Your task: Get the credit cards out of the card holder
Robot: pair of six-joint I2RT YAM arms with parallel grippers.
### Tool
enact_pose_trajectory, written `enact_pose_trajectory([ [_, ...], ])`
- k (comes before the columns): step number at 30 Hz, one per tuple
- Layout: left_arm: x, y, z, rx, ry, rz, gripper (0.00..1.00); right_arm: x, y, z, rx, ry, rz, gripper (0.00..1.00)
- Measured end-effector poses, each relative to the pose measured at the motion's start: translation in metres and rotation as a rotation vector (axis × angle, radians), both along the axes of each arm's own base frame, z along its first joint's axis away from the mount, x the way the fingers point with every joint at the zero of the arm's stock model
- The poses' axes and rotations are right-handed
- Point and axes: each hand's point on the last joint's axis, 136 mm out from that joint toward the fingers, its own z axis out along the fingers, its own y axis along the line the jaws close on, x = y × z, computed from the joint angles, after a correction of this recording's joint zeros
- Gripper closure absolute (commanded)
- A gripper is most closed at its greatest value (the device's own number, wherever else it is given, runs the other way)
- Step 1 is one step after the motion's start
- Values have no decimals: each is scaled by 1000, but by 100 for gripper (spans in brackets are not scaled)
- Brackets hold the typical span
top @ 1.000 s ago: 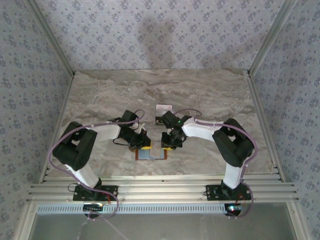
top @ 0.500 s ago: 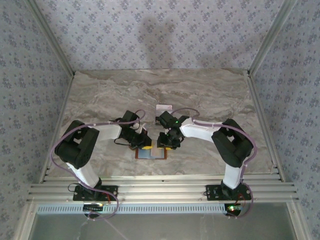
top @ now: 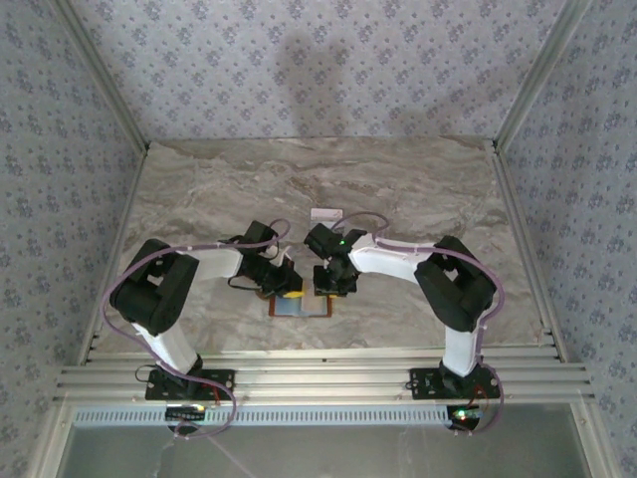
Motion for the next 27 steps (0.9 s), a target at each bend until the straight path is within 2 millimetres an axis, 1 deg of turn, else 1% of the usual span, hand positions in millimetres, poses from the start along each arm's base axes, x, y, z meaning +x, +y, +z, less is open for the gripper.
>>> enact_pose_trajectory([
  [3,0,0,0,0,0,0,93,0,2,0,1,-5,6,80],
  [11,0,1,0,0,-3,-3,93,0,2,1,3,-8,7,83],
  [22,-2,8,5,5,-12,5,94,0,2,-1,-4,-11,9,85],
  [24,-3,10,4,8,-7,10,90,0,2,-1,-5,-12,8,85],
  [27,-4,12,4,14,-3,13,90,0,2,-1,-6,-12,8,85],
])
